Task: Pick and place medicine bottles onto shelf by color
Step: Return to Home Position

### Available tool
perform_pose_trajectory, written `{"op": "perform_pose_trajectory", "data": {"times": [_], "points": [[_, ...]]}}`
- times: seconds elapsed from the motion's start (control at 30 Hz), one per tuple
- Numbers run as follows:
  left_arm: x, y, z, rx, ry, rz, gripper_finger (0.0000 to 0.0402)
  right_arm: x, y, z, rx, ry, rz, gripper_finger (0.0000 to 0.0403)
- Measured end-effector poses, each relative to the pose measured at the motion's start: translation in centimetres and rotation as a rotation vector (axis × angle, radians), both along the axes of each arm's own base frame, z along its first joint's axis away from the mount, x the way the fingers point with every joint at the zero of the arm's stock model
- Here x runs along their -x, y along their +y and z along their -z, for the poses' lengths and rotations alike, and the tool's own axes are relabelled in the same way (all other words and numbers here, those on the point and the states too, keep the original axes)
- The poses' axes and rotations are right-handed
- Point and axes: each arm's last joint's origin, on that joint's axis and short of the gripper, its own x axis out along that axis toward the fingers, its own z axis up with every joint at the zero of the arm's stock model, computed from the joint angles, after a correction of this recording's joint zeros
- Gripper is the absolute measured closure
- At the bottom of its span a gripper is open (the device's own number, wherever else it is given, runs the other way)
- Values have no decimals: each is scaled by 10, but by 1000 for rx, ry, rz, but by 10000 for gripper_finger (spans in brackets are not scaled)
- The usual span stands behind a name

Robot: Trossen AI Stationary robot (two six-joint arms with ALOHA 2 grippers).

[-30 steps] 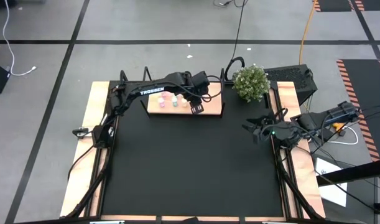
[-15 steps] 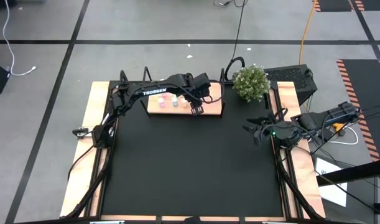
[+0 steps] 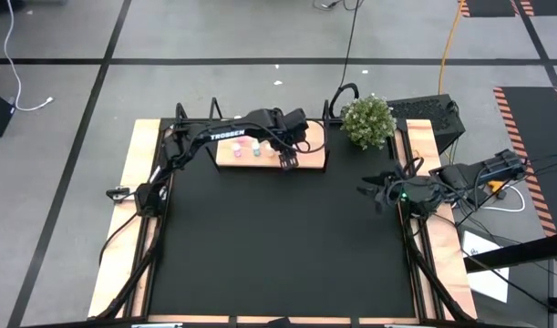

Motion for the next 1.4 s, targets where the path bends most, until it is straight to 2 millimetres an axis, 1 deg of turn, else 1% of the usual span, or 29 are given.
{"op": "perform_pose_trajectory", "data": {"times": [0.07, 0.13, 0.2, 0.3, 0.43, 0.5, 0.57, 0.63, 0.73, 0.77, 0.8, 0.87, 1.0, 1.03, 1.1, 1.2, 1.3, 1.4], "points": [[3, -1, -6, 1, -2, -4, 154, 0, 1, 0, -20, -1, -26, 190], [6, -2, -16, -12, -24, -8, 132, -1, 2, -1, -29, -1, -62, 190], [12, -4, -33, -39, -53, -28, 115, -2, 3, -1, -29, 1, -97, 190], [25, -9, -66, -79, -124, -76, 103, -4, 5, -6, 2, -31, -165, 190], [47, -20, -115, -139, -242, -117, 110, -8, 9, -19, 38, -160, -297, 196], [58, -27, -134, -184, -299, -104, 126, -9, 11, -27, 54, -232, -382, 215], [69, -33, -145, -208, -358, -96, 150, -8, 12, -34, 74, -296, -424, 249], [80, -38, -146, -217, -424, -97, 178, -6, 11, -38, 117, -332, -436, 294], [100, -50, -135, -187, -541, -139, 222, 0, 10, -41, 184, -362, -492, 369], [107, -56, -131, -177, -588, -151, 236, 3, 10, -42, 208, -376, -537, 385], [116, -64, -127, -171, -631, -149, 249, 6, 11, -43, 238, -392, -587, 393], [135, -81, -121, -170, -717, -120, 274, 12, 10, -46, 285, -429, -642, 390], [178, -110, -116, -197, -879, -22, 317, 31, 3, -52, 419, -510, -632, 399], [189, -116, -116, -205, -916, 1, 326, 36, 1, -53, 453, -529, -621, 401], [213, -125, -111, -206, -967, 36, 342, 49, -4, -54, 467, -564, -605, 401], [244, -134, -94, -172, -1037, 46, 364, 62, -10, -50, 450, -574, -545, 402], [270, -139, -77, -168, -1129, 63, 385, 63, -11, -41, 430, -598, -500, 402], [289, -143, -57, -199, -1158, 100, 398, 50, -8, -23, 424, -576, -480, 402]]}}
